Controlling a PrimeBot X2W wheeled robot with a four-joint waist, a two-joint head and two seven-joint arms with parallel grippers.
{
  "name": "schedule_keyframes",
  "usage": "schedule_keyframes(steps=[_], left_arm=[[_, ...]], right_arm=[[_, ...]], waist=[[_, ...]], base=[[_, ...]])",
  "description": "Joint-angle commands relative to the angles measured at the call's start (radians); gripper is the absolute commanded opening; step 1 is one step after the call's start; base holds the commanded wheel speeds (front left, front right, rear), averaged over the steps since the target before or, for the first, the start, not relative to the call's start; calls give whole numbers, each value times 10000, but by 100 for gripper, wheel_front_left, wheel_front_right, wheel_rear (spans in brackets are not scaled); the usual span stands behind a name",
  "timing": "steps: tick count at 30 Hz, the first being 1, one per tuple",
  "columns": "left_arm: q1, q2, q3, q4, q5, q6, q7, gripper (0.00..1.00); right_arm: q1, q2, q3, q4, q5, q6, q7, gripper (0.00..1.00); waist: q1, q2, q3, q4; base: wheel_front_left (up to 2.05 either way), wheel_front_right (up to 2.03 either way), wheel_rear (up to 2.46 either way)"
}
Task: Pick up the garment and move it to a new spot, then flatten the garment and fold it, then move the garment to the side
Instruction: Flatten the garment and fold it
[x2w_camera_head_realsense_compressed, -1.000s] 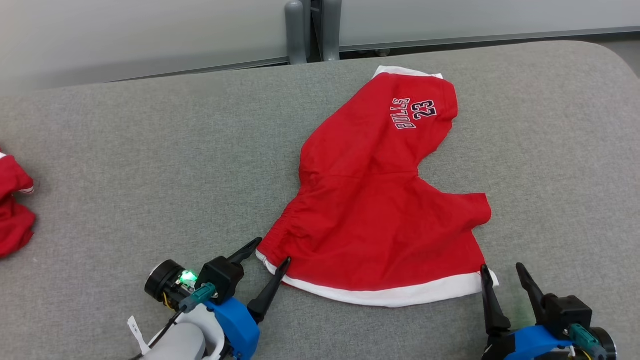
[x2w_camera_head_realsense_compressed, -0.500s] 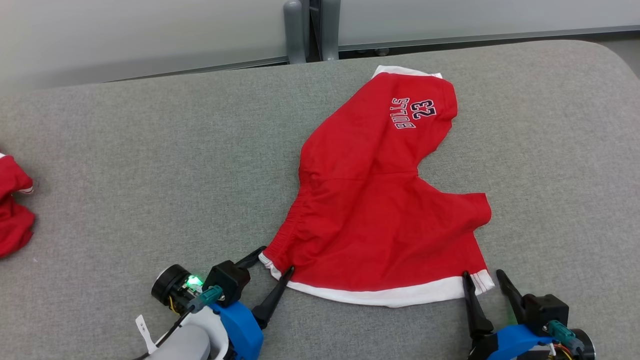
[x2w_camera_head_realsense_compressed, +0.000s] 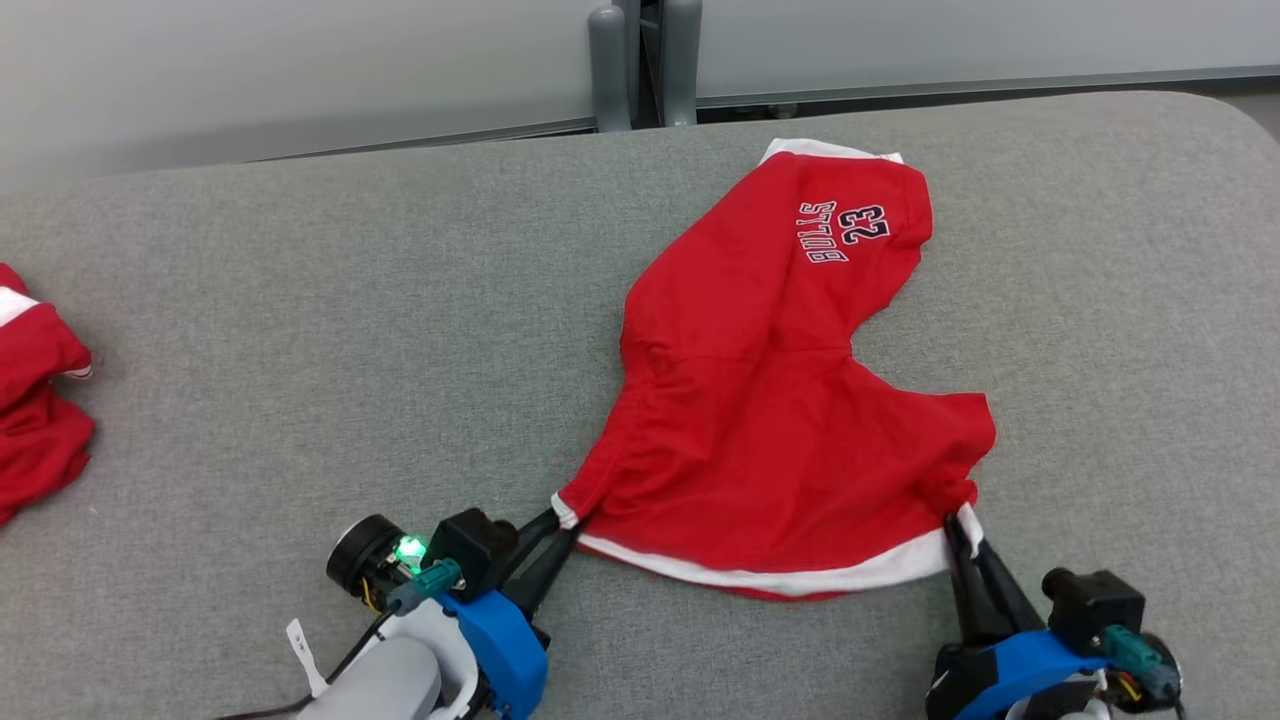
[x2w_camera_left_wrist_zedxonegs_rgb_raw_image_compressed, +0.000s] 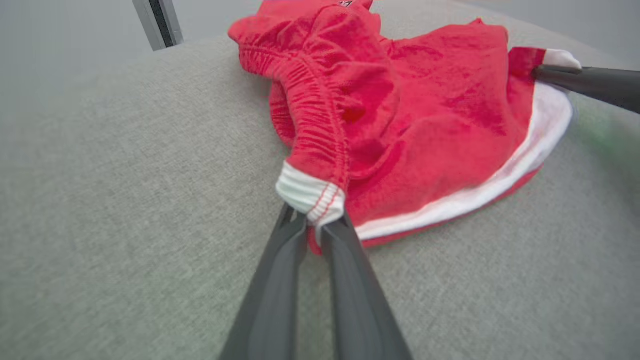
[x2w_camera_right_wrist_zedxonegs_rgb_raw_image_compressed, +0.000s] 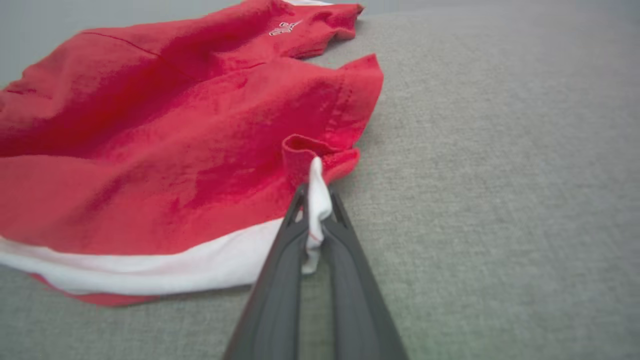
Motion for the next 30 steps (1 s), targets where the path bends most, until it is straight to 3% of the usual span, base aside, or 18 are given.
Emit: schedule_keyframes(steps=[1,9,17,23,26,30], left_arm=[[-97,56,148,-210,-21,43,-41,0],[-661,166,992,-1270,-272,183,-49,0],[-3688,331,1947,-1253,-458,152,360,0],[-6734,185,2730,-720,-1041,60,1051,0],[-8032,-166,3232,-224,-1808,48,1410,0],[-9844,-162,3355,315,-1851,10,1457,0]], right_arm=[[54,7,-88,-323,-67,-3,1,0],[-831,3,-223,-1730,-208,-3,-3,0],[-4560,-348,-179,-1991,37,-3,531,0],[-8283,-594,-414,-1312,638,-3,1132,0],[-10095,-635,-713,-576,997,-3,1289,0],[-12153,-881,-851,514,886,-3,1207,0]], waist=[[0,0,-31,39],[0,0,159,271],[0,0,1284,374],[0,0,2308,432],[0,0,2725,434],[0,0,3092,458]], base=[[0,0,0],[0,0,0],[0,0,0],[0,0,0],[0,0,0],[0,0,0]])
